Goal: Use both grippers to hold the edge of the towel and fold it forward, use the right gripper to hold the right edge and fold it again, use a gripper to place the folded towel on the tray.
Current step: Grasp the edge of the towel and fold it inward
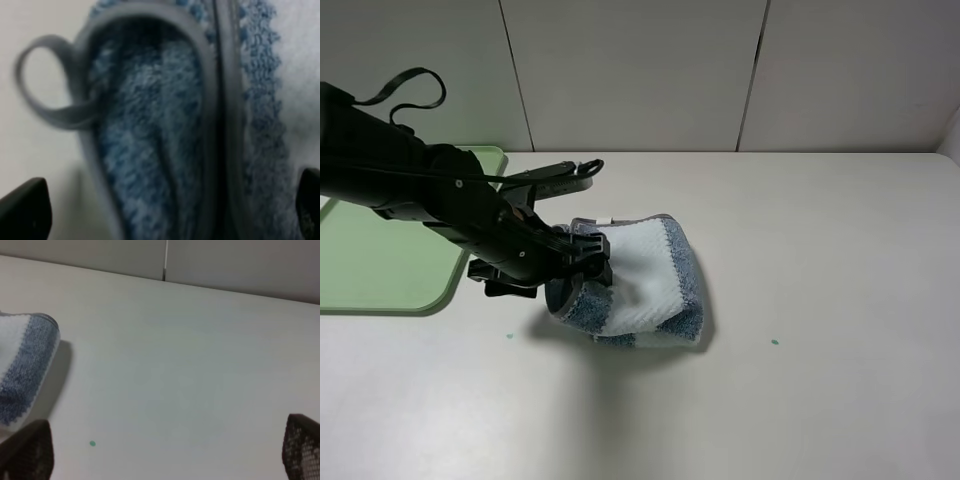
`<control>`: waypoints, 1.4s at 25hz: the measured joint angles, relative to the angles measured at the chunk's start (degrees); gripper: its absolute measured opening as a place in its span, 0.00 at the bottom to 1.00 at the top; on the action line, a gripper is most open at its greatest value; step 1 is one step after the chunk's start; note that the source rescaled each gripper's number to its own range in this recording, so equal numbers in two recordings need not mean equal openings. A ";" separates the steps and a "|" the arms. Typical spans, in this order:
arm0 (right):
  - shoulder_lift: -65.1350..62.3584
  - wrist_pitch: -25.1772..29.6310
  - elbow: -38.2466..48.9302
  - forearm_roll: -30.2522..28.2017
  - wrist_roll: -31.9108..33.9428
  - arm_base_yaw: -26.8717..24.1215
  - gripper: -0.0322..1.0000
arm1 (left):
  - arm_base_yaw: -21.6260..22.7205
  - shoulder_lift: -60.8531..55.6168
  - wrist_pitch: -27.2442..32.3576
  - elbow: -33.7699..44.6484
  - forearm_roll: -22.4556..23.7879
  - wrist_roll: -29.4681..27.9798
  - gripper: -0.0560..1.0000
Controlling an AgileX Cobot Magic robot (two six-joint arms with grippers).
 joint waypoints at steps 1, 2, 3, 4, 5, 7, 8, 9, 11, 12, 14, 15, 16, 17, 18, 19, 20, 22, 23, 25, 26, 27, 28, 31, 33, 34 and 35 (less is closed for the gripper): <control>0.00 0.00 0.00 0.00 0.00 0.00 1.00 | -0.28 0.82 -0.28 -0.61 0.00 0.00 0.97; 0.00 0.00 0.00 0.00 0.00 0.00 1.00 | -0.43 1.68 -0.44 -1.09 0.00 0.00 0.97; 0.00 0.00 0.00 0.00 0.00 0.00 1.00 | -0.73 2.39 -0.66 -1.68 0.00 0.00 0.97; 0.00 0.00 0.00 0.00 0.00 0.00 1.00 | -1.00 3.34 -0.84 -2.23 0.00 0.00 0.97; 0.00 0.00 0.00 0.00 0.00 0.00 1.00 | -1.32 4.22 -0.98 -2.71 0.00 0.00 0.97; 0.00 0.00 0.00 0.00 0.00 0.00 1.00 | -2.32 6.70 -1.94 -4.36 0.00 0.00 0.97; 0.00 0.00 0.00 0.00 0.00 0.00 1.00 | -2.63 7.38 -2.23 -4.84 0.00 0.07 0.97; 0.00 0.00 0.00 0.00 0.00 0.00 1.00 | -2.96 8.28 -2.53 -5.46 -0.05 0.07 0.96; 0.00 0.00 0.00 0.00 0.00 0.00 1.00 | -3.33 9.36 -2.70 -6.73 0.01 0.18 0.95; 0.00 0.00 0.00 0.00 0.00 0.00 1.00 | -3.60 10.06 -2.94 -7.43 0.01 0.18 0.95; 0.00 0.00 0.00 0.00 0.00 0.00 1.00 | -3.98 10.88 -3.07 -8.64 0.01 0.24 0.93; 0.00 0.00 0.00 0.00 0.00 0.00 1.00 | -3.98 10.88 -3.07 -8.64 0.01 0.24 0.93; 0.00 0.00 0.00 0.00 0.00 0.00 1.00 | -4.18 11.40 -3.19 -9.16 0.01 0.30 0.93; 0.00 0.00 0.00 0.00 0.00 0.00 1.00 | -4.36 11.62 -3.48 -9.52 0.01 0.30 0.92; 0.00 0.00 0.00 0.00 0.00 0.00 1.00 | -4.36 11.80 -3.64 -9.66 0.01 0.34 0.91; 0.00 0.00 0.00 0.00 0.00 0.00 1.00 | -4.43 11.98 -4.05 -9.70 0.01 0.34 0.88; 0.00 0.00 0.00 0.00 0.00 0.00 1.00 | -4.43 12.05 -4.18 -9.70 0.01 0.34 0.87; 0.00 0.00 0.00 0.00 0.00 0.00 1.00 | -4.43 12.06 -4.30 -9.70 0.06 0.34 0.85; 0.00 0.00 0.00 0.00 0.00 0.00 1.00 | -4.43 12.06 -4.32 -9.70 0.06 0.34 0.82; 0.00 0.00 0.00 0.00 0.00 0.00 1.00 | -4.43 12.25 -4.37 -9.70 0.01 -0.38 0.72; 0.00 0.00 0.00 0.00 0.00 0.00 1.00 | -4.43 12.30 -4.37 -9.70 -0.14 -0.84 0.68; 0.00 0.00 0.00 0.00 0.00 0.00 1.00 | -4.43 12.42 -4.37 -9.70 -0.19 -1.44 0.63; 0.00 0.00 0.00 0.00 0.00 0.00 1.00 | -4.47 12.48 -4.37 -9.70 -0.32 -2.32 0.57; 0.00 0.00 0.00 0.00 0.00 0.00 1.00 | -4.54 12.74 -4.57 -9.70 -0.44 -3.99 0.36; 0.00 0.00 0.00 0.01 0.00 0.00 1.00 | -4.62 12.74 -4.80 -9.70 -0.44 -4.24 0.22; 0.00 0.00 0.00 0.01 0.00 0.00 1.00 | -4.62 12.74 -4.95 -9.70 -0.44 -4.36 0.19; 0.00 0.00 0.00 0.01 0.00 0.00 1.00 | -4.62 12.74 -5.00 -9.70 -0.44 -4.36 0.19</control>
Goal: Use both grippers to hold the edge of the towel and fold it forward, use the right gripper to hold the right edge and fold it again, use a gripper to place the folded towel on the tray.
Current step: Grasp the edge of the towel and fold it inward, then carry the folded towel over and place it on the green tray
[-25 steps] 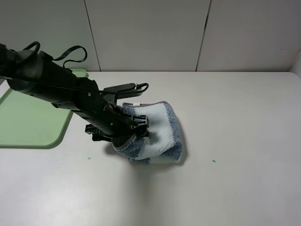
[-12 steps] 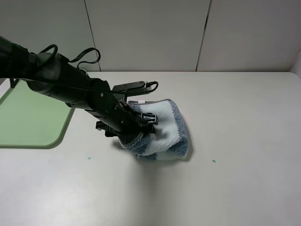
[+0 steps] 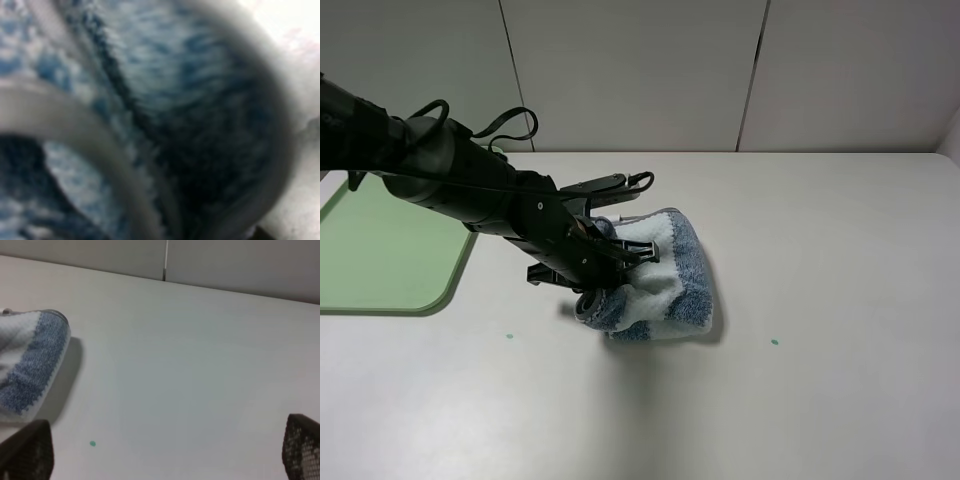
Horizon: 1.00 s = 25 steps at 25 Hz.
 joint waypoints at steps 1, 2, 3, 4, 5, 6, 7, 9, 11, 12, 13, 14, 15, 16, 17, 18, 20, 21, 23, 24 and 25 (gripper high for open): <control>0.00 0.00 0.00 0.00 0.00 0.00 1.00 | 0.00 0.00 -0.06 0.00 0.00 -0.04 0.19; 0.00 0.00 0.00 0.00 0.00 0.00 1.00 | 0.00 0.00 -0.22 0.00 0.00 -0.04 0.19; 0.00 0.00 0.00 0.00 0.00 0.00 1.00 | 0.00 0.00 -0.34 0.00 0.00 -0.04 0.19; 0.00 0.00 0.00 0.00 0.00 0.00 1.00 | 0.00 0.00 -0.35 0.00 0.00 -0.04 0.19; 0.00 0.00 0.00 0.00 0.00 0.00 1.00 | 0.00 0.00 -0.35 0.00 0.00 -0.04 0.19; 0.00 0.00 0.00 0.00 0.00 0.00 1.00 | 0.00 0.00 -0.35 0.00 0.00 -0.04 0.19; 0.00 0.00 0.00 0.00 0.00 0.00 1.00 | 0.00 0.00 -0.35 0.00 0.00 -0.04 0.19; 0.00 0.00 0.00 0.00 0.00 0.00 1.00 | 0.00 0.00 -0.35 0.00 0.00 -0.04 0.19; 0.00 0.00 0.00 0.00 0.00 0.00 1.00 | 0.00 0.00 0.04 0.00 0.00 0.18 0.19; 0.00 0.00 0.00 0.00 0.00 0.00 1.00 | 0.00 -0.14 0.24 0.00 0.00 0.38 0.19; 0.00 0.00 0.00 0.00 0.00 0.00 1.00 | 0.00 -0.41 0.66 0.00 0.00 0.75 0.19; 0.00 0.00 0.00 0.00 0.00 0.00 1.00 | 0.00 -0.57 0.92 0.00 0.00 1.10 0.19; 0.00 0.00 0.00 0.00 0.00 0.00 1.00 | 0.00 -0.80 1.23 0.00 0.05 1.25 0.19; 0.00 0.00 0.00 0.00 0.00 0.00 1.00 | 0.00 -0.80 1.23 0.00 0.05 1.25 0.19; 0.00 0.00 0.00 0.00 0.00 0.00 1.00 | 0.00 -1.43 2.44 0.00 0.47 1.67 0.19; 0.00 0.00 0.00 0.00 0.00 0.00 1.00 | 0.07 -1.73 3.05 0.00 0.83 1.73 0.19; 0.00 0.00 0.00 0.00 0.00 0.00 1.00 | 0.45 -2.44 4.76 0.05 2.03 1.92 0.19; 0.00 0.00 0.00 0.00 0.00 0.00 1.00 | 0.45 -2.44 4.76 0.05 2.03 1.92 0.19; 0.00 0.00 0.00 0.00 0.00 0.00 1.00 | 1.10 -3.19 6.98 0.11 3.13 2.05 0.19; 0.00 0.00 0.00 0.00 0.00 0.00 1.00 | 1.44 -3.43 7.97 0.11 3.55 2.08 0.19; 0.00 0.00 0.00 0.00 0.00 0.00 1.00 | 1.88 -3.84 9.11 0.11 4.41 2.15 0.19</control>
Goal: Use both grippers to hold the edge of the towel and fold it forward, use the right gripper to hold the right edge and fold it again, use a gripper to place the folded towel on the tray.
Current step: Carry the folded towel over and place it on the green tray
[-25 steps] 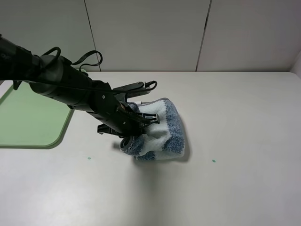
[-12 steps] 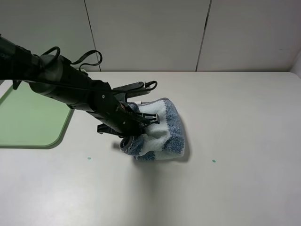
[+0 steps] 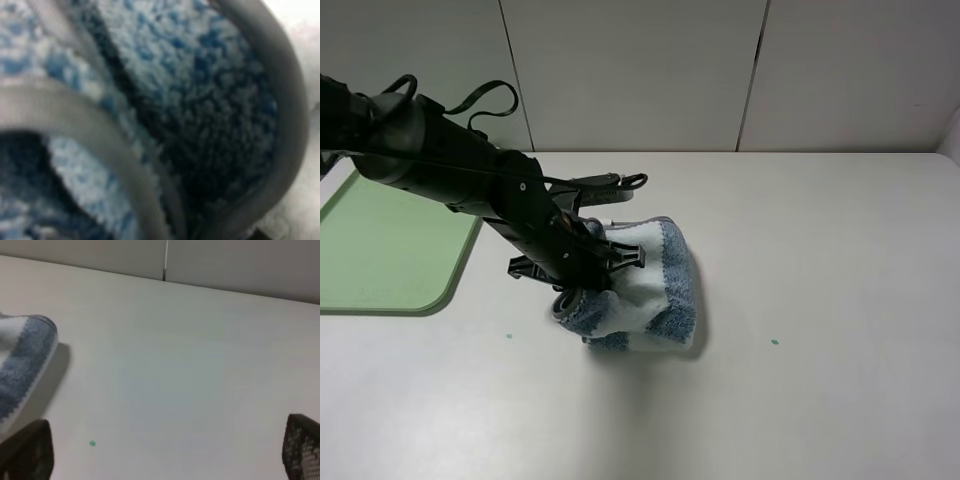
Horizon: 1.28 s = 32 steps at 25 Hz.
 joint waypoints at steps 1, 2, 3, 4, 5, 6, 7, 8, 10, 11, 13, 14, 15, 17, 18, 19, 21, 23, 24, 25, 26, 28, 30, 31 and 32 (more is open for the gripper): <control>0.00 0.00 0.00 0.00 0.00 0.00 1.00 | 0.46 -0.22 0.86 0.00 0.73 0.00 0.19; 0.00 0.00 0.00 0.00 0.00 0.00 1.00 | 0.93 -0.63 1.71 0.00 1.29 0.00 0.19; 0.00 0.00 0.00 0.00 0.00 0.00 1.00 | 1.24 -1.02 2.54 0.00 2.07 0.00 0.19; 0.00 0.00 0.00 0.00 0.00 0.00 1.00 | 1.74 -1.43 3.31 0.04 2.85 0.00 0.19; 0.00 0.00 0.00 0.00 0.00 0.00 1.00 | 2.23 -1.94 3.95 0.04 3.45 0.00 0.19; 0.00 0.00 0.00 0.05 0.00 0.00 1.00 | 3.19 -3.29 5.38 0.04 4.72 0.00 0.19; 0.00 0.00 0.00 0.05 0.00 0.00 1.00 | 3.65 -3.87 5.94 0.04 5.33 0.00 0.19; 0.00 0.00 0.00 0.05 0.00 0.00 1.00 | 4.31 -4.59 6.55 0.04 6.08 0.19 0.19; 0.00 0.00 0.00 0.05 0.00 0.00 1.00 | 5.45 -5.95 8.02 0.04 7.49 0.20 0.19; 0.00 0.00 0.00 0.05 0.00 0.00 1.00 | 6.08 -6.56 8.58 0.04 8.24 0.20 0.19; 0.00 0.00 0.00 0.05 0.00 0.00 1.00 | 7.30 -7.92 9.91 0.04 9.79 0.20 0.19; 0.00 0.00 0.00 0.05 0.00 0.00 1.00 | 7.30 -7.92 9.91 0.04 9.79 0.20 0.19; 0.00 0.00 0.00 0.05 0.00 0.00 1.00 | 7.96 -8.67 10.55 0.04 10.88 0.20 0.19; 0.00 0.00 0.00 0.05 0.00 0.00 1.00 | 9.31 -9.96 12.04 0.04 12.42 0.20 0.19; 0.00 0.00 0.00 0.05 0.00 0.00 1.00 | 9.88 -10.49 12.88 0.04 13.15 0.20 0.19; 0.00 0.00 0.00 0.05 0.00 0.00 1.00 | 10.51 -10.89 13.58 0.04 13.92 0.20 0.19; 0.00 0.00 0.00 0.05 0.00 0.00 1.00 | 11.71 -11.61 14.96 -0.02 14.92 0.42 0.19; 0.00 0.00 0.00 0.05 0.00 0.00 1.00 | 13.03 -12.62 16.03 -0.02 15.32 1.31 0.19; 0.00 0.00 0.00 0.05 0.00 0.00 1.00 | 13.71 -13.12 16.39 -0.02 15.32 1.99 0.19; 0.00 0.00 0.00 0.05 0.00 0.00 1.00 | 14.25 -13.58 16.82 -0.02 15.32 2.47 0.19; 0.00 0.00 0.00 0.05 0.00 0.00 1.00 | 14.80 -14.01 17.34 -0.02 15.32 3.12 0.19; 0.00 0.00 0.00 0.05 0.00 0.00 1.00 | 16.14 -14.74 18.57 -0.33 15.32 4.62 0.19; 0.00 0.00 0.00 0.05 0.00 0.00 1.00 | 17.87 -15.55 21.13 -1.37 16.07 6.28 0.19; 0.00 0.00 0.00 0.05 0.00 0.00 1.00 | 18.31 -15.82 22.02 -1.74 16.53 6.57 0.19; 0.00 0.00 0.00 0.05 0.00 0.00 1.00 | 18.78 -16.29 22.89 -2.17 17.01 6.76 0.19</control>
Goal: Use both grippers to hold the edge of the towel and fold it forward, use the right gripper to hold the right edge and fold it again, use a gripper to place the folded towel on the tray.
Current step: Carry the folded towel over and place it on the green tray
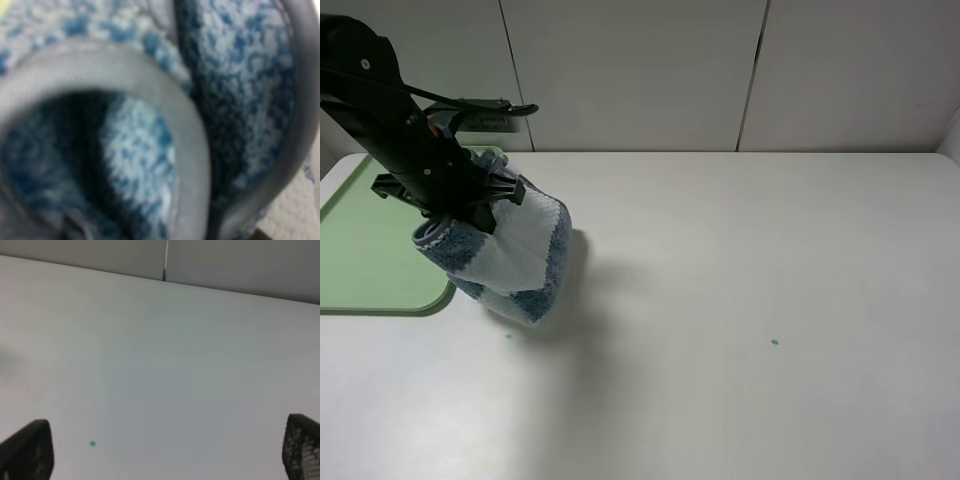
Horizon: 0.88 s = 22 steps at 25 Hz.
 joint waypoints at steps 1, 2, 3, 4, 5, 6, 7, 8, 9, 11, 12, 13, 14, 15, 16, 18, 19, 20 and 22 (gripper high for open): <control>0.00 0.00 0.00 0.00 0.00 0.00 1.00 | 0.47 -0.40 0.53 -0.13 0.33 0.12 0.19; 0.00 0.00 0.00 0.00 0.00 0.00 1.00 | 0.98 -0.94 0.80 -0.24 0.61 0.18 0.19; 0.00 0.00 0.00 0.00 0.00 0.00 1.00 | 1.54 -1.58 1.19 -0.40 1.01 0.30 0.19; 0.00 0.00 0.00 0.00 0.00 0.00 1.00 | 2.15 -2.03 1.52 -0.52 1.18 0.29 0.19; 0.00 0.00 0.00 0.00 0.00 0.00 1.00 | 2.88 -2.52 1.85 -0.60 1.40 0.32 0.19; 0.00 0.00 0.00 0.00 0.00 0.00 1.00 | 3.53 -2.74 2.15 -0.67 1.46 0.49 0.19; 0.00 0.00 0.00 0.00 0.00 0.00 1.00 | 4.38 -3.00 2.37 -0.78 1.64 0.77 0.19; 0.00 0.00 0.00 0.00 0.00 0.00 1.00 | 5.23 -3.14 2.72 -0.78 1.64 1.16 0.19; 0.00 0.00 0.00 0.00 0.00 0.00 1.00 | 6.05 -3.27 3.17 -0.78 1.71 1.42 0.19; 0.00 0.00 0.00 0.00 0.00 0.00 1.00 | 7.51 -3.26 3.67 -0.78 1.84 2.25 0.19; 0.00 0.00 0.00 0.00 0.00 0.00 1.00 | 8.29 -3.26 3.70 -0.78 1.83 2.69 0.19; 0.00 0.00 0.00 0.00 0.00 0.00 1.00 | 8.91 -3.26 3.75 -0.78 1.83 2.97 0.19; 0.00 0.00 0.00 0.00 0.00 0.00 1.00 | 9.55 -3.26 3.75 -0.78 1.83 3.40 0.19; 0.00 0.00 0.00 0.00 0.00 0.00 1.00 | 10.44 -3.26 3.62 -0.78 1.83 4.17 0.19; 0.00 0.00 0.00 0.00 0.00 0.00 1.00 | 11.01 -3.26 3.56 -0.78 1.83 5.06 0.19; 0.00 0.00 0.00 0.00 0.00 0.00 1.00 | 12.45 -3.26 3.44 -0.78 2.20 6.86 0.19; 0.00 0.00 0.00 0.00 0.00 0.00 1.00 | 13.17 -3.26 3.31 -0.78 2.51 7.44 0.19; 0.00 0.00 0.00 0.00 0.00 0.00 1.00 | 13.17 -3.26 3.31 -0.78 2.51 7.44 0.19; 0.00 0.00 0.00 0.00 0.00 0.00 1.00 | 14.59 -3.26 2.91 -0.78 3.01 7.80 0.19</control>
